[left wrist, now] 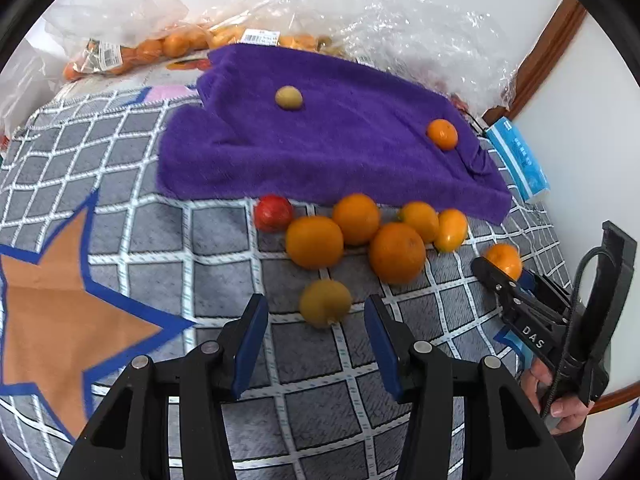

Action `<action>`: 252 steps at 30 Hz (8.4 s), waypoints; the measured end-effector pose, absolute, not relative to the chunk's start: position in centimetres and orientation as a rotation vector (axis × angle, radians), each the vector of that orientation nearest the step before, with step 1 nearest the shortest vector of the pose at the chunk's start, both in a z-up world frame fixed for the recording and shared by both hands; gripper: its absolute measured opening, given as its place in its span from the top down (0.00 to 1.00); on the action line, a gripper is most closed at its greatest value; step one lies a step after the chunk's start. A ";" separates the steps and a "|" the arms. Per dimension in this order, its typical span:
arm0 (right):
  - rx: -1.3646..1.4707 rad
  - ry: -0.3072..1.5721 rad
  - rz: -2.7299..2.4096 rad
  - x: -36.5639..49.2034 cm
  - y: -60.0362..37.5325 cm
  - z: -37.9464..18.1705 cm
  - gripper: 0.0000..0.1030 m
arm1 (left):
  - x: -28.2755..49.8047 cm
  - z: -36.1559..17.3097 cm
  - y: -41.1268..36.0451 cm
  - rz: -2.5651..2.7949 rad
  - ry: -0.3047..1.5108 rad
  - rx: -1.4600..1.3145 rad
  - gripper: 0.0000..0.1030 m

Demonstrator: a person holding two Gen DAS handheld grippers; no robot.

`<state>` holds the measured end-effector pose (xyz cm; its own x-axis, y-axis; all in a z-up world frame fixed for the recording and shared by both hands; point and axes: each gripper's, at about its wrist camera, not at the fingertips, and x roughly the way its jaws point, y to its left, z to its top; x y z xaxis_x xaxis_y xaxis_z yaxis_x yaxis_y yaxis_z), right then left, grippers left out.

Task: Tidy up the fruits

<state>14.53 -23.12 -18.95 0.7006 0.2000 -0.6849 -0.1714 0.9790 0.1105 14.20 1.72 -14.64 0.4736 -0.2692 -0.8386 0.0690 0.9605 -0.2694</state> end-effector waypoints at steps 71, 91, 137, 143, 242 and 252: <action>0.058 0.620 0.100 13.4 -23.1 -9.4 0.59 | 14.2 -4.8 3.8 -0.096 0.718 -0.126 0.74; 0.069 0.614 0.095 18.7 -23.2 -9.4 0.59 | 19.1 -4.8 4.3 -0.074 0.714 -0.116 0.74; 0.087 0.682 0.129 25.3 -22.2 -14.4 0.59 | 25.0 -9.3 5.4 -0.024 0.841 -0.133 0.74; 0.086 0.698 0.134 25.7 -22.0 -15.0 0.59 | 25.4 -9.9 5.1 -0.033 0.857 -0.127 0.74; 0.038 0.744 0.134 18.7 -22.4 -15.2 0.57 | 20.2 -10.8 3.8 -0.138 0.943 -0.136 0.59; 0.033 0.769 0.145 18.0 -21.7 -16.4 0.57 | 18.9 -11.2 4.1 -0.134 0.949 -0.140 0.59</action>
